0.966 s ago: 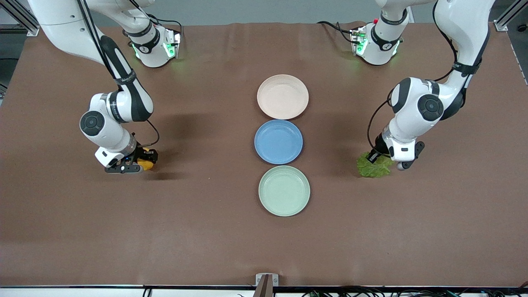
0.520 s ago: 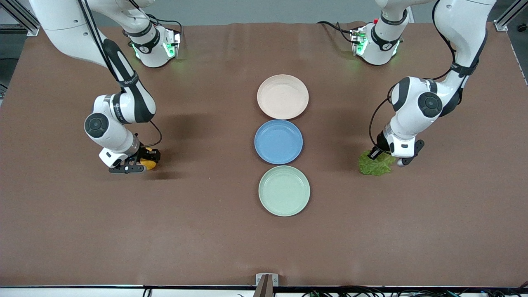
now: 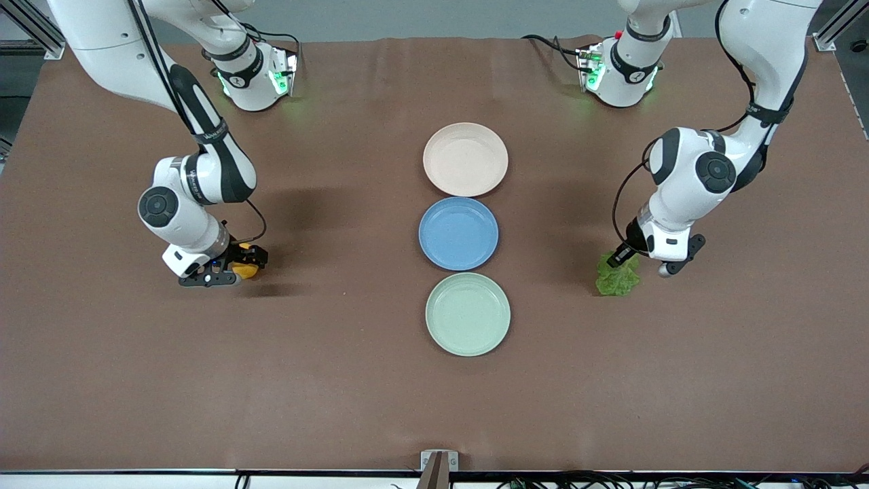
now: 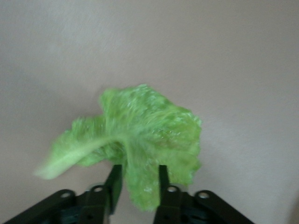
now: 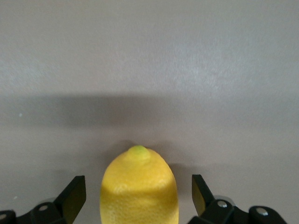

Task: Pick lemon and lettuce from plates
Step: 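Open both grippers to set the lemon and lettuce on the table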

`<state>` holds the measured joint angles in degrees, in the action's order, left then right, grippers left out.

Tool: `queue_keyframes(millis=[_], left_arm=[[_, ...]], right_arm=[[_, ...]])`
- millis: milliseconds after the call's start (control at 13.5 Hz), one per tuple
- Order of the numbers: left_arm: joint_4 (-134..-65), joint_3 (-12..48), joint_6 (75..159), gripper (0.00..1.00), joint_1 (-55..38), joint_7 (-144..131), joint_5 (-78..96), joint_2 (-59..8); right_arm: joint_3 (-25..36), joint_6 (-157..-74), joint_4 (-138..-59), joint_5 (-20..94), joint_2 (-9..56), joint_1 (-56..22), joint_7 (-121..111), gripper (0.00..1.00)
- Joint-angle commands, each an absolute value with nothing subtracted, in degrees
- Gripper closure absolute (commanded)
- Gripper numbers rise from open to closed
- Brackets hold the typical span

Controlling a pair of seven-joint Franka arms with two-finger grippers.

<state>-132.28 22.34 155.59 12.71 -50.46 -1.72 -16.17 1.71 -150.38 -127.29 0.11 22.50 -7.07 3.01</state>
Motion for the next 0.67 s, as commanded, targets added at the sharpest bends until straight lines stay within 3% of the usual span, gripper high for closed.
queue_keyframes(millis=[0, 371, 594], left_arm=[[-129.7, 22.9, 149.6, 0.00, 13.4, -49.7, -3.0, -12.3], [-118.0, 23.0, 124.4, 0.00, 16.0, -29.6, -2.5, -8.6], [-113.6, 23.2, 114.8, 0.00, 19.8, -17.5, -1.6, -6.1]], right_arm=[[0.9, -141.0, -122.7, 1.0, 19.5, -6.2, 1.8, 0.00], [1.4, -112.6, -104.4, 0.9, 17.6, -4.9, 0.6, 0.00], [1.4, -98.2, -93.0, 0.1, 17.8, -2.6, -0.1, 0.00]])
